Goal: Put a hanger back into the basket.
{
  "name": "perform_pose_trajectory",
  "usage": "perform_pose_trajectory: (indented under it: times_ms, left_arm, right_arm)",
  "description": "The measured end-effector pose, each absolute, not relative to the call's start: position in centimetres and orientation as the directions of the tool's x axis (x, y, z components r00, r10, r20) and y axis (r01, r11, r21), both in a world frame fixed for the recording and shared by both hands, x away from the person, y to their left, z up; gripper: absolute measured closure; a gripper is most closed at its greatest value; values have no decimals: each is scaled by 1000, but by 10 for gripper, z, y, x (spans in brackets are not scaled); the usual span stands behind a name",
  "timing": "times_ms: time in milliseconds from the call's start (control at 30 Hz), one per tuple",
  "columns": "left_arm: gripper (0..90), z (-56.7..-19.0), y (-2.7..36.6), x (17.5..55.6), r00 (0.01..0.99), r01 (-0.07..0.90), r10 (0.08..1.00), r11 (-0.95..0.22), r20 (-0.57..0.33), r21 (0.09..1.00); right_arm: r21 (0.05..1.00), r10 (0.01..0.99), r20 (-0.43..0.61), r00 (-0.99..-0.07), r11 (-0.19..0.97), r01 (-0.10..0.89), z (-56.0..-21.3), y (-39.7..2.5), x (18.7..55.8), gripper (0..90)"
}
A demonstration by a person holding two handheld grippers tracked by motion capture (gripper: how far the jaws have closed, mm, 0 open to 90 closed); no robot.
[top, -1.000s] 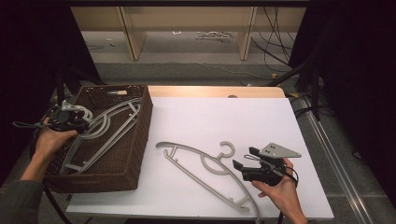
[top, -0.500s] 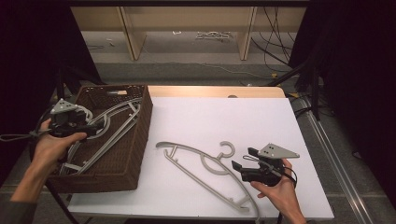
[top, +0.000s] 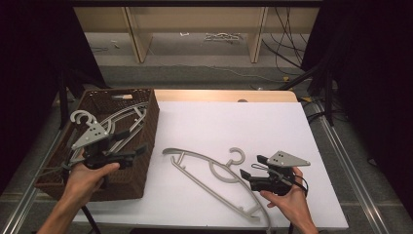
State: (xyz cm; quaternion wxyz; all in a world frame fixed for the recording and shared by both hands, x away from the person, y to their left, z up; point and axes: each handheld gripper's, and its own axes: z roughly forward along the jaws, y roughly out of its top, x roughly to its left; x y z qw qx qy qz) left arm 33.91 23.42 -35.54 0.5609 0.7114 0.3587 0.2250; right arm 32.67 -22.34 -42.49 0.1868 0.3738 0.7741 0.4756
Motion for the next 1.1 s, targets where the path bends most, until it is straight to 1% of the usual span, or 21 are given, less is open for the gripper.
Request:
perform_pose_trajectory:
  times_ms: [67, 100, 133, 200, 233, 267, 300, 467, 500, 533, 600, 667, 700, 767, 967, 1100]
  left_arm:
    - [212, -360, 228, 335, 649, 235, 755, -85, -92, 968]
    - [208, -362, 224, 333, 654, 224, 752, -81, -88, 971]
    - [209, -365, 222, 332, 661, 205, 748, -96, -65, 974]
    - [203, -372, 213, 327, 672, 199, 739, -109, -54, 974]
    - [200, -378, 207, 324, 685, 204, 726, -106, -64, 973]
    - [195, -386, 198, 318, 699, 229, 710, -106, -88, 968]
    - [176, -386, 198, 318, 699, 229, 710, -106, -88, 968]
    - [169, -400, 186, 309, 716, 197, 696, -125, -55, 972]
    - [169, -402, 186, 308, 715, 186, 698, -132, -42, 974]
    - [169, -404, 185, 307, 712, 176, 701, -124, -40, 976]
    - [164, -408, 184, 306, 716, 137, 698, -145, 3, 980]
    - [158, -414, 183, 303, 714, 155, 700, -145, -9, 977]
    - [159, -416, 183, 303, 718, 146, 696, -155, 3, 977]
    - [158, -421, 181, 300, 713, 163, 701, -150, -12, 975]
    - [158, -432, 173, 293, 725, 176, 689, -158, -20, 972]
    - [160, -433, 168, 293, 733, 166, 681, -180, 1, 970]
  right_arm:
    - [874, 754, 69, -654, 271, 404, -426, -223, 326, 218]
    - [880, 752, 71, -655, 262, 397, -427, -222, 327, 216]
    - [875, 753, 70, -654, 269, 403, -427, -222, 326, 216]
    - [873, 747, 71, -661, 274, 403, -429, -222, 326, 216]
    - [875, 748, 71, -660, 271, 401, -430, -222, 326, 215]
    - [872, 750, 70, -657, 274, 405, -429, -222, 326, 214]
    - [872, 750, 70, -657, 274, 405, -429, -222, 326, 214]
    - [874, 740, 80, -668, 270, 404, -432, -219, 327, 211]
    - [866, 735, 90, -672, 276, 418, -431, -219, 326, 210]
    - [871, 732, 82, -676, 276, 405, -431, -219, 326, 210]
    - [876, 726, 85, -682, 271, 398, -431, -218, 325, 209]
    - [879, 728, 86, -680, 266, 397, -431, -217, 325, 209]
    - [880, 729, 77, -680, 271, 389, -430, -217, 324, 208]
    - [878, 724, 81, -685, 274, 393, -430, -216, 324, 208]
    - [877, 720, 71, -691, 284, 387, -433, -213, 323, 207]
    - [871, 712, 67, -698, 300, 390, -435, -213, 324, 212]
